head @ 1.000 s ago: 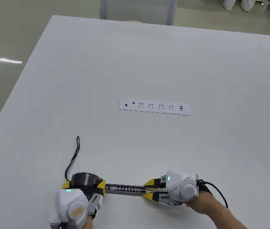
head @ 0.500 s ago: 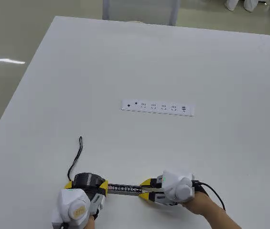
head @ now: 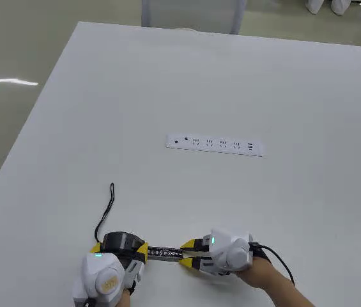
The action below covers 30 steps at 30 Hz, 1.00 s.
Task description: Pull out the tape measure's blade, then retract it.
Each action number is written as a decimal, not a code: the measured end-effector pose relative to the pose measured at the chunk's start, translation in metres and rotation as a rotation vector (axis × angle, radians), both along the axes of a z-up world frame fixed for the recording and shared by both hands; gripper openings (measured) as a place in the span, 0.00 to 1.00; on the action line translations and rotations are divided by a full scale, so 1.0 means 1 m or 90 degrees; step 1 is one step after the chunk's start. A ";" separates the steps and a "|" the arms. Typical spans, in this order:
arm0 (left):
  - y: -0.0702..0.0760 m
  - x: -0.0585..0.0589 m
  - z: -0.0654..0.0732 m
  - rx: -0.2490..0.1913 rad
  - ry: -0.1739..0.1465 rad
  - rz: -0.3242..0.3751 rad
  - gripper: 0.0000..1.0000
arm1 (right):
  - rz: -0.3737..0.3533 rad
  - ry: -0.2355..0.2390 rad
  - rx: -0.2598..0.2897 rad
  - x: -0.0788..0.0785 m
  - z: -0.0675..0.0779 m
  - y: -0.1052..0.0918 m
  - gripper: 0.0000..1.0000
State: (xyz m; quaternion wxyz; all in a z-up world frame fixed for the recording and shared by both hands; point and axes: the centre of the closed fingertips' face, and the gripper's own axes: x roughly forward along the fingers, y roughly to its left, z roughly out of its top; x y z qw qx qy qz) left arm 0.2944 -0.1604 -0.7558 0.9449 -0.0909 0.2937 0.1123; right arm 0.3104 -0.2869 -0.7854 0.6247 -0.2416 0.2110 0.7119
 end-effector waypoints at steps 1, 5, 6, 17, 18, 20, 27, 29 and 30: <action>0.000 0.000 0.000 0.000 0.000 0.000 0.60 | 0.000 0.000 0.001 0.000 0.000 0.001 0.12; 0.000 0.000 0.000 -0.001 0.001 -0.001 0.60 | 0.001 0.002 0.003 -0.002 0.001 0.006 0.12; 0.000 0.000 -0.001 -0.001 0.001 -0.002 0.60 | 0.000 0.002 0.004 -0.003 0.001 0.007 0.12; 0.000 0.000 0.000 -0.005 0.003 -0.003 0.60 | 0.001 0.002 0.014 -0.005 0.002 0.022 0.12; 0.000 0.000 0.000 -0.005 0.003 -0.003 0.60 | 0.002 0.003 0.015 -0.006 0.002 0.024 0.12; 0.000 0.000 -0.001 -0.006 0.003 -0.002 0.60 | 0.002 0.003 0.017 -0.006 0.001 0.027 0.12; 0.001 0.000 -0.001 -0.008 0.003 -0.002 0.60 | 0.005 0.004 0.025 -0.009 0.001 0.039 0.12; 0.001 0.000 -0.001 -0.009 0.003 -0.002 0.60 | 0.007 0.004 0.027 -0.010 0.001 0.042 0.12; 0.001 0.000 -0.001 -0.009 0.003 -0.002 0.60 | 0.008 0.004 0.028 -0.010 0.001 0.043 0.12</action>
